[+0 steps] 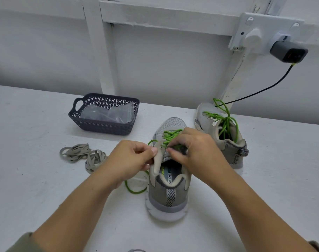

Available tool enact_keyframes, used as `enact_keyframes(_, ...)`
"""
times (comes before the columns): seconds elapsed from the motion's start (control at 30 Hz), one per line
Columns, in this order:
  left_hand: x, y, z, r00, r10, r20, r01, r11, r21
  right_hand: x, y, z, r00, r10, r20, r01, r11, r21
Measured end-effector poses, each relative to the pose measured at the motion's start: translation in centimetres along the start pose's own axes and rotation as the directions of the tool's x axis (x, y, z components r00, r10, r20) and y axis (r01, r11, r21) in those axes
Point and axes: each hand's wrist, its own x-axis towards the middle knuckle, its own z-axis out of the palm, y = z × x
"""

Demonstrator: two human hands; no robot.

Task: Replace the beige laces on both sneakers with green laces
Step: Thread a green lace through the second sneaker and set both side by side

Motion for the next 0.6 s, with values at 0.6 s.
enact_keyframes(0.6, 0.2, -0.5, 0.4, 0.991, 0.132, -0.001, -0.132, 0.991, -0.039, 0.5, -1.1, -0.1, 0.997, 0.022, 0.079, -0.004, 0.975, -0.223)
